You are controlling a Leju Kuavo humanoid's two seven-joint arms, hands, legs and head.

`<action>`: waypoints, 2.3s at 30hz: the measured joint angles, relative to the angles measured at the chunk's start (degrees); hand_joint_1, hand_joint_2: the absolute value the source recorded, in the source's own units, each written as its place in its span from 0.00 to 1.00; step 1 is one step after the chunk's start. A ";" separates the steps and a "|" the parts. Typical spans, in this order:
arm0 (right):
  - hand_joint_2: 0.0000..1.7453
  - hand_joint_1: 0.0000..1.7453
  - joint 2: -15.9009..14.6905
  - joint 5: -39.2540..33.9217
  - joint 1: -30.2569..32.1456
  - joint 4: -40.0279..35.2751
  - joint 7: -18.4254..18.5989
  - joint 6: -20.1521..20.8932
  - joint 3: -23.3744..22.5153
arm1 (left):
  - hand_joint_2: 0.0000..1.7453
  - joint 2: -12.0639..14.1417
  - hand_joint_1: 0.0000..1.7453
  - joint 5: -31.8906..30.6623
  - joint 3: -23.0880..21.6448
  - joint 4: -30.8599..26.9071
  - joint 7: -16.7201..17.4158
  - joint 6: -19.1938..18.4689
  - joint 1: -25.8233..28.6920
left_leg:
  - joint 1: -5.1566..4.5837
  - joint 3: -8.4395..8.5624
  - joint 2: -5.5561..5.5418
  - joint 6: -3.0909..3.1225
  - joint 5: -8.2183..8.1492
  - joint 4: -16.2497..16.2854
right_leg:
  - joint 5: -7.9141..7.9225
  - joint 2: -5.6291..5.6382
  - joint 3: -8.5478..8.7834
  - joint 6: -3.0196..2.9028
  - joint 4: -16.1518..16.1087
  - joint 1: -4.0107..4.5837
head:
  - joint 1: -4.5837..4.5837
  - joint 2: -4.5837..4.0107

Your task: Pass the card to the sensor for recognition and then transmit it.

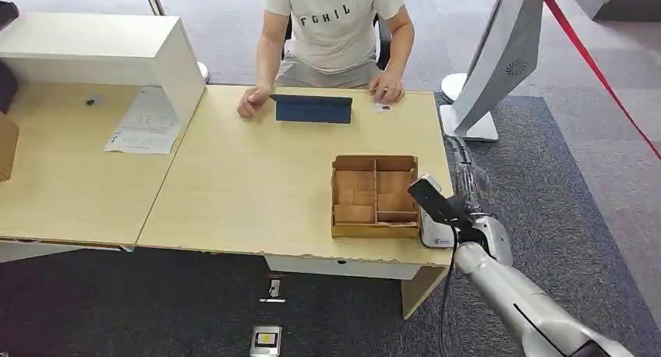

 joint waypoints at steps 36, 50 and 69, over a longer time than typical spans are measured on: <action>1.00 0.00 -8.04 -31.74 7.67 -20.72 -7.58 24.74 -7.23 | 0.00 0.52 0.00 1.01 -0.02 0.00 -1.88 1.68 1.32 | 0.00 -0.01 0.02 0.00 -0.01 0.00 | 0.00 0.00 -0.01 0.00 -0.02 -0.01 | 0.00 0.00; 1.00 0.00 -10.73 -17.33 14.74 -32.63 -1.27 13.77 -6.91 | 0.00 0.55 0.00 1.20 -0.02 0.00 -1.66 1.60 1.21 | -0.01 -0.01 0.01 0.00 -0.01 0.00 | -0.01 0.00 -0.01 0.00 -0.02 -0.01 | 0.02 0.00; 1.00 0.00 -8.76 2.00 15.34 -33.53 8.64 5.92 -3.41 | 0.00 0.57 0.00 1.86 -0.02 0.00 -0.44 2.10 0.76 | 0.00 -0.02 0.00 0.00 -0.01 -0.01 | -0.01 0.00 0.00 -0.01 -0.02 -0.01 | 0.00 -0.02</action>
